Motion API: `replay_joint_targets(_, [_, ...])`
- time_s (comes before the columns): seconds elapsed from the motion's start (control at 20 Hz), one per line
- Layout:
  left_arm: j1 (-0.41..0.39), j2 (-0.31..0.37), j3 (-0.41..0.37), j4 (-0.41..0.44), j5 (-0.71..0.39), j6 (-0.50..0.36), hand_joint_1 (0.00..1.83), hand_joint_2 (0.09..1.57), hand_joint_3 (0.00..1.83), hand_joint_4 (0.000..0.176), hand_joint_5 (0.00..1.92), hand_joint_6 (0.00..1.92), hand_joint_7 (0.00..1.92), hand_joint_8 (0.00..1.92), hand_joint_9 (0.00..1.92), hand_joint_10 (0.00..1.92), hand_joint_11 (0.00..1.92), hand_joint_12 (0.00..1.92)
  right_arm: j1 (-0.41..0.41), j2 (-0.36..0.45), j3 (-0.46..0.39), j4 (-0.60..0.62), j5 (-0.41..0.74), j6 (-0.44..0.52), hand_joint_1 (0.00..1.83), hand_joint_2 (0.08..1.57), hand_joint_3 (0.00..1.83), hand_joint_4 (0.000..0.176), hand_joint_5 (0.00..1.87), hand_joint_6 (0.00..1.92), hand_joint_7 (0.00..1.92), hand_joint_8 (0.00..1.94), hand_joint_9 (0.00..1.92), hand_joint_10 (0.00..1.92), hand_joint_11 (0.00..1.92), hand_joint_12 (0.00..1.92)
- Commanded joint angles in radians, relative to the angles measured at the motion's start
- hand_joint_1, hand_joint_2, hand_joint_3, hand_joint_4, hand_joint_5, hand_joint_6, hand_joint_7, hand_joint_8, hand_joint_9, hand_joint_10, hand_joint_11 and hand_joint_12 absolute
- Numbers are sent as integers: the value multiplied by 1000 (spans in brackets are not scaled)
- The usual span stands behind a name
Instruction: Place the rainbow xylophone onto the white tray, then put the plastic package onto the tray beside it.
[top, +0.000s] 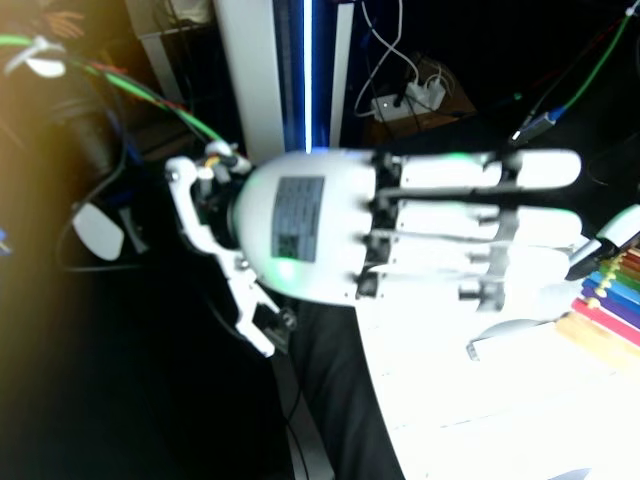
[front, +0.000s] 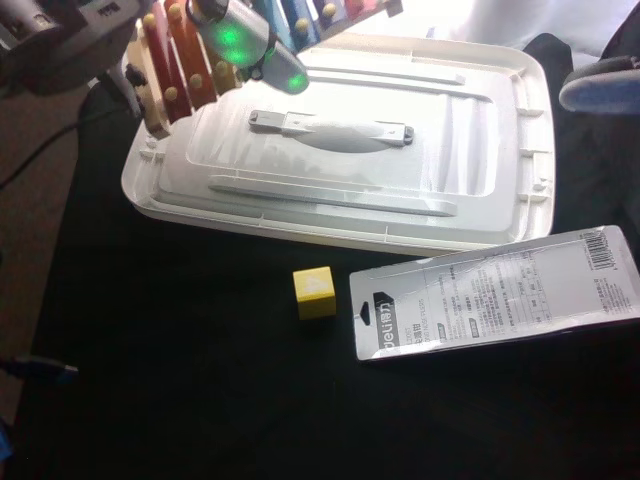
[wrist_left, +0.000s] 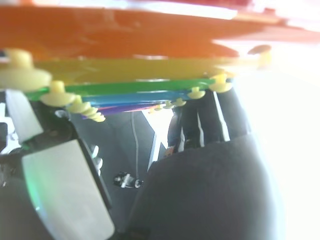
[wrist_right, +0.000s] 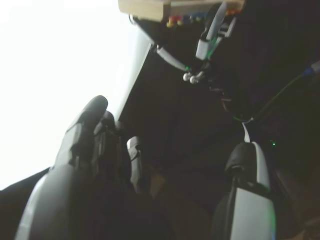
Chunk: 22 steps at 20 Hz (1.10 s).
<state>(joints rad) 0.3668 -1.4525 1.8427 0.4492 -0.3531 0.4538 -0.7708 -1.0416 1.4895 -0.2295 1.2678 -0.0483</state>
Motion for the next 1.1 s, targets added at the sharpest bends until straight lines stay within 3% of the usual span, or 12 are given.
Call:
replay_joint_targets(0.0, [-5, -17, 12, -29, -106, -12, 1200, 1024, 2, 42, 290, 1172, 422, 1485, 539, 1729, 525, 1903, 19, -2, 4, 58, 99, 6, 875, 794, 0, 104, 150, 0, 105, 0, 182, 3, 79, 648])
replay_joint_targets(0.05, [-1, -29, 25, -29, -105, -19, 1220, 1019, 0, 34, 294, 1186, 410, 1481, 517, 1711, 508, 1854, 21, -2, 4, 57, 100, 6, 882, 788, 1, 103, 155, 0, 114, 0, 191, 0, 123, 576])
replay_joint_targets(0.15, [18, -44, 43, -41, -120, -29, 1117, 1019, 1, 91, 305, 1173, 417, 1501, 498, 1733, 497, 1888, 27, -3, 3, 52, 101, 7, 866, 783, 0, 106, 146, 0, 122, 2, 207, 5, 152, 559])
replay_joint_targets(0.2, [23, -44, 48, -55, -128, -29, 1131, 1020, 0, 95, 322, 1075, 400, 1478, 441, 1725, 425, 1890, 38, -4, 3, 44, 101, 7, 859, 781, 0, 110, 141, 0, 87, 0, 201, 2, 153, 560])
replay_joint_targets(0.35, [38, -44, 60, -103, -141, -33, 1161, 1028, 0, 38, 343, 1028, 432, 1485, 480, 1775, 462, 1918, 63, -5, -1, 24, 102, 7, 847, 776, 0, 125, 138, 1, 110, 0, 201, 1, 129, 661])
replay_joint_targets(0.5, [46, -54, 68, -103, -141, -35, 1053, 1041, 1, 81, 325, 1050, 511, 1435, 619, 1717, 597, 1892, 70, -5, -3, 17, 102, 7, 830, 798, 0, 108, 136, 1, 156, 3, 197, 4, 1, 917])
replay_joint_targets(0.55, [52, -58, 72, -103, -141, -36, 1059, 1057, 2, 43, 270, 1010, 492, 1317, 599, 1583, 572, 1759, 70, -5, -4, 16, 102, 7, 860, 796, 0, 113, 145, 4, 169, 6, 200, 4, 0, 926])
replay_joint_targets(0.6, [60, -64, 77, -103, -139, -45, 1063, 1050, 0, 34, 278, 948, 524, 1175, 615, 1432, 573, 1632, 70, -5, -4, 14, 102, 7, 870, 799, 0, 107, 148, 4, 176, 7, 208, 6, 15, 928])
replay_joint_targets(0.65, [67, -67, 84, -103, -135, -59, 1094, 1045, 0, 0, 324, 802, 555, 962, 669, 1193, 636, 1421, 70, -5, -5, 13, 102, 7, 885, 793, 1, 108, 163, 1, 191, 1, 242, 4, 79, 863])
replay_joint_targets(0.7, [81, -72, 94, -103, -133, -79, 1103, 1052, 0, 0, 418, 630, 597, 806, 735, 978, 681, 1235, 70, -5, -6, 13, 102, 7, 869, 792, 2, 100, 168, 1, 183, 1, 244, 4, 86, 841])
replay_joint_targets(0.9, [109, -84, 127, -118, -136, -131, 1148, 1023, 0, 0, 526, 482, 647, 719, 731, 847, 684, 1132, 70, -5, -9, 12, 102, 7, 840, 786, 0, 104, 171, 1, 191, 4, 245, 3, 117, 848])
replay_joint_targets(1.05, [120, -92, 140, -130, -125, -134, 1145, 1010, 1, 0, 577, 174, 650, 542, 692, 675, 583, 1038, 70, -5, -11, 10, 102, 7, 859, 805, 5, 98, 179, 3, 189, 1, 247, 1, 98, 826])
